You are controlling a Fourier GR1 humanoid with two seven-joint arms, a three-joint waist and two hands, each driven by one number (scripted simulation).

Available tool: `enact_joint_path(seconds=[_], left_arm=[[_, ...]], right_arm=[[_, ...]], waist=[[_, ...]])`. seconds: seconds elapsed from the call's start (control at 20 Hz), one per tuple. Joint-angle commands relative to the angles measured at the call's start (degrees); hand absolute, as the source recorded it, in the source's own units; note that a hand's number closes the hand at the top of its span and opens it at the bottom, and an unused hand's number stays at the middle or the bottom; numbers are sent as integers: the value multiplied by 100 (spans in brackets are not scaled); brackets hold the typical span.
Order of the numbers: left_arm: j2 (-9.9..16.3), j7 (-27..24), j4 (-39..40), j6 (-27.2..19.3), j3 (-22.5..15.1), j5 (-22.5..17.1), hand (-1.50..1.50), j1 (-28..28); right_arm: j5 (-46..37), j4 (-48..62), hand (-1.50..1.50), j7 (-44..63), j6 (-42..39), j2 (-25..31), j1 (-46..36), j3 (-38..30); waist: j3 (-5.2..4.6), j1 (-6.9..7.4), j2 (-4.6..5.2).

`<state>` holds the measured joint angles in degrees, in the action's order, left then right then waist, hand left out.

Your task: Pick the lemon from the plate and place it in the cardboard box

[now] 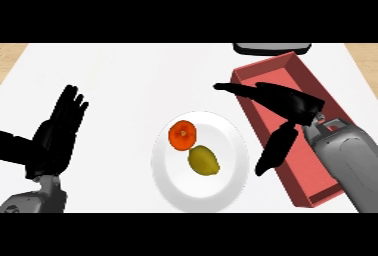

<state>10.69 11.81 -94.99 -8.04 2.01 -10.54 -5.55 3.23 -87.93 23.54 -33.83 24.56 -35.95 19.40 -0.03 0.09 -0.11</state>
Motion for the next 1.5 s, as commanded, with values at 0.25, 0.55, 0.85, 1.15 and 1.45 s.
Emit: enact_joint_path(seconds=[0.25,0.55,0.85,1.15,1.45], left_arm=[[-182,-68,351,-25,53,161,0,-341],[-378,-77,83,-120,-55,380,0,-109],[-276,178,-330,67,41,321,0,86],[-321,-132,39,258,120,317,0,171],[-516,324,-355,-56,-81,588,0,24]], right_arm=[[-707,-112,-150,573,34,-902,406,158],[-1207,-308,-150,545,-204,-1064,821,-2],[-1725,-77,-150,145,-173,-1401,815,-265],[-2342,504,-150,-297,-27,-1757,909,0],[-2560,350,-150,140,-240,-2099,733,-169]], waist=[[2,-4,13],[3,-7,9],[3,11,7],[3,20,14],[3,13,9]])
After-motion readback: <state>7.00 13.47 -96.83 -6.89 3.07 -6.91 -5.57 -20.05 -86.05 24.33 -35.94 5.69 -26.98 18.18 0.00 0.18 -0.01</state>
